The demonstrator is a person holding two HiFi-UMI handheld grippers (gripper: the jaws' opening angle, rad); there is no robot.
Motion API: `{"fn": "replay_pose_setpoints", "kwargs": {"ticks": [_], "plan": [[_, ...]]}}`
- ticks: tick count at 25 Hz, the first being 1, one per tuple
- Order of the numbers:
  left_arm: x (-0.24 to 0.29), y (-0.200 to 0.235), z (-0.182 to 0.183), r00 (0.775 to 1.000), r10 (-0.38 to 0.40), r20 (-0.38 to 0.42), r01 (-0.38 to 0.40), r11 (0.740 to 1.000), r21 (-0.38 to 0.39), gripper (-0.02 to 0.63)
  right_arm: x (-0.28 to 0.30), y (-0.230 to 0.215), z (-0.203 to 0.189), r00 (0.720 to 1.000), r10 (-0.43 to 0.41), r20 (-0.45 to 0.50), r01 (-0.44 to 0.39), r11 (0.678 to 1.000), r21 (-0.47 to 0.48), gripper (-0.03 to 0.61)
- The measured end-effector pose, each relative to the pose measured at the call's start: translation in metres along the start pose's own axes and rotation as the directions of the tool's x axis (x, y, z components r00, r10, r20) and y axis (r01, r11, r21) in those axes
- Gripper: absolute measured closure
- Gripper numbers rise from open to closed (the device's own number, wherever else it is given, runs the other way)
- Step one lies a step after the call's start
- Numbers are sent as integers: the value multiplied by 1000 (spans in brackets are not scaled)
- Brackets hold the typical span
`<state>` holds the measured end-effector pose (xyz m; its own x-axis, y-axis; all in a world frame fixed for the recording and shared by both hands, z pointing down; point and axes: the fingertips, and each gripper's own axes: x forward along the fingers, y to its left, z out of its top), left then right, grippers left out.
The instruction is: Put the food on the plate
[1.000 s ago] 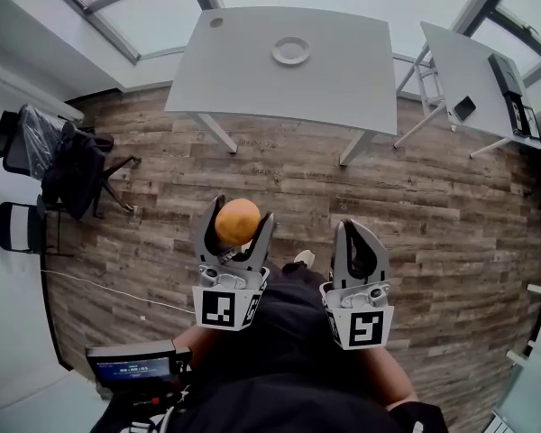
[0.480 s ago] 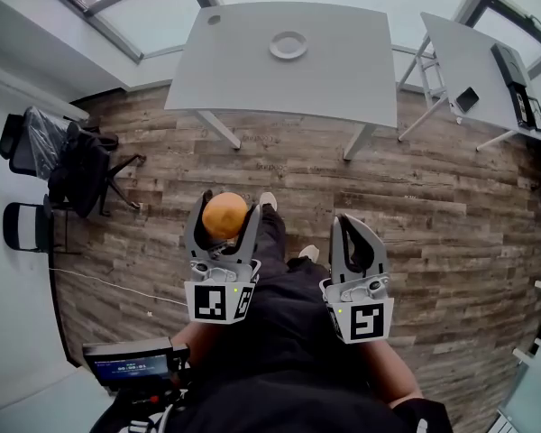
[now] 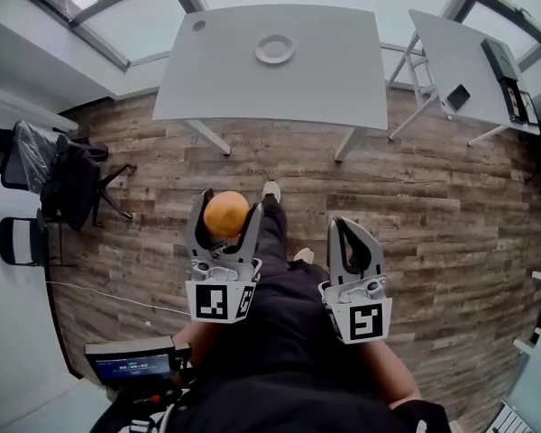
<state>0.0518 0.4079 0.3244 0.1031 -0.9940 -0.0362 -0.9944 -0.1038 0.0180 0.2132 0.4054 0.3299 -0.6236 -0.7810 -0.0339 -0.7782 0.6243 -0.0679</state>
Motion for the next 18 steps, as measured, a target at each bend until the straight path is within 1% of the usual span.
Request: {"fn": "replay_pose_setpoints", "kwargs": {"ticks": [3, 7, 9, 12, 14, 16, 18], "plan": [[29, 10, -10, 1000, -19, -8, 19, 1000, -22, 281, 26, -11, -5, 1000, -4, -11, 3, 1000, -14, 572], [44, 24, -12, 1000, -24, -4, 24, 999, -21, 281, 39, -16, -3, 1000, -17, -10, 17, 999, -35, 572], [62, 33, -15, 1000, -26, -9, 26, 999, -25, 281, 55, -25, -7, 999, -35, -24, 35, 999, -20, 572], [94, 51, -20, 999, -35, -24, 34, 999, -42, 281, 95, -35, -12, 998, -45, -50, 44, 999, -10, 572], [123, 76, -25, 998, -39, -40, 37, 998, -53, 281, 138, -36, -15, 996, -33, -79, 32, 999, -17, 572], [147, 100, -27, 998, -41, -52, 38, 998, -57, 281, 177, -34, -14, 996, -18, -86, 16, 1000, -24, 572], [158, 107, -24, 998, -36, -49, 34, 998, -55, 281, 192, -37, -10, 997, -10, -82, 7, 1000, -26, 572]]}}
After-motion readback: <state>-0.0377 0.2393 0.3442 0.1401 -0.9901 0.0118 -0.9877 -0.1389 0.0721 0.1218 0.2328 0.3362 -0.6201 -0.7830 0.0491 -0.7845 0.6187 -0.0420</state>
